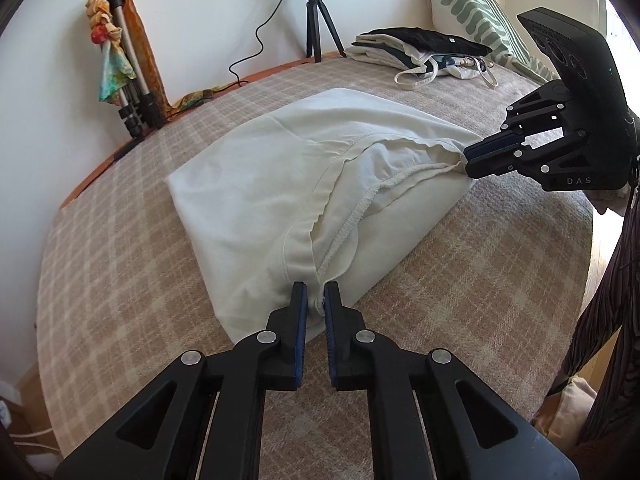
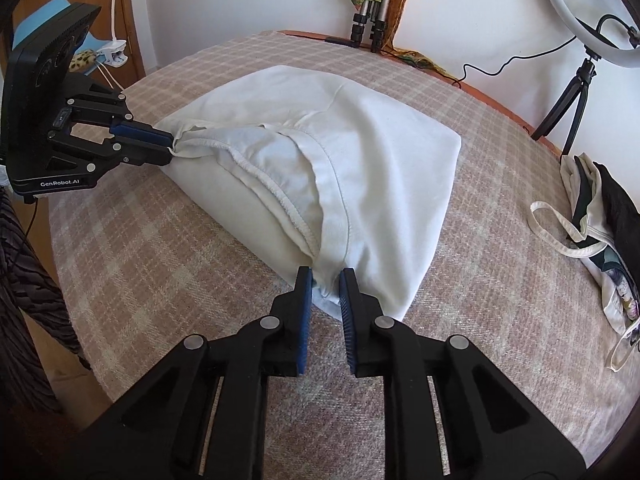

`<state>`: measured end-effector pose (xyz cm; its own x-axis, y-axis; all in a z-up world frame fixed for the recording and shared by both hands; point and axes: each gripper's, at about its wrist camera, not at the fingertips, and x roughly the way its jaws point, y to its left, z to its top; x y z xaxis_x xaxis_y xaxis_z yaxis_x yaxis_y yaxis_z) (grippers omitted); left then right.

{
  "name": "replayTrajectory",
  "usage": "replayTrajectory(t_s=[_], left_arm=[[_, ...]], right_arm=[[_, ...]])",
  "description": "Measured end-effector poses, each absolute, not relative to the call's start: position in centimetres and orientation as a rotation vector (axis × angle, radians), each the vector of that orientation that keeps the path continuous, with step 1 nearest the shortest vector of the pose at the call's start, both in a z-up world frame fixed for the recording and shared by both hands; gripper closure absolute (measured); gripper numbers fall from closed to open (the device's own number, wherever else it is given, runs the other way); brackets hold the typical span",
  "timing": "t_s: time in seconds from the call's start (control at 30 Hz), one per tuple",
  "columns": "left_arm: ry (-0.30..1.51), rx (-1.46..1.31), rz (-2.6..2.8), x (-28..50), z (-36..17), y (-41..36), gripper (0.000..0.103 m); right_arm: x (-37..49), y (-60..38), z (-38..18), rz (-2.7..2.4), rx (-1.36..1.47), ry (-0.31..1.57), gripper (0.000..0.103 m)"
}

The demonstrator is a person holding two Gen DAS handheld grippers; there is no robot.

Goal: Fold small clothes

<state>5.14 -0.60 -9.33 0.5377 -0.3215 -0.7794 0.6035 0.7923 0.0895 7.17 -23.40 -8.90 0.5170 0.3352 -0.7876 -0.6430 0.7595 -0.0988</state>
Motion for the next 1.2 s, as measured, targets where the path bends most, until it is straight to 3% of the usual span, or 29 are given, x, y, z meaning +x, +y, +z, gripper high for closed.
replayTrajectory(t_s=[0.33, 0.63, 0.77, 0.83, 0.9, 1.2], left_arm=[[0.780, 0.330, -0.583, 4.2, -6.8, 0.2, 0.100], [0.891, 0.388, -0.636, 2.8, -9.1, 0.1, 0.100], [0.883, 0.258, -0.661, 3.0, -7.3, 1.1, 0.098], [0.850, 0.206, -0.634, 3.7, -6.3, 1.6, 0.091], [0.823, 0.138, -0.614, 4.7, -5.6, 2.2, 0.091], [0.917, 0.136, -0.503, 8.5, -8.7, 1.2, 0.091]], right_arm=[[5.9, -24.7, -5.3, 0.637, -0.342, 0.737, 0.097], [4.5, -23.9, -7.9, 0.712, -0.494, 0.842, 0.097], [5.2, -24.9, -6.2, 0.733, -0.383, 0.819, 0.096], [6.2, -25.5, -5.2, 0.705, -0.307, 0.800, 0.093], [7.9, -26.3, -4.7, 0.665, -0.229, 0.786, 0.081], [13.1, -23.9, -5.9, 0.618, -0.183, 0.826, 0.081]])
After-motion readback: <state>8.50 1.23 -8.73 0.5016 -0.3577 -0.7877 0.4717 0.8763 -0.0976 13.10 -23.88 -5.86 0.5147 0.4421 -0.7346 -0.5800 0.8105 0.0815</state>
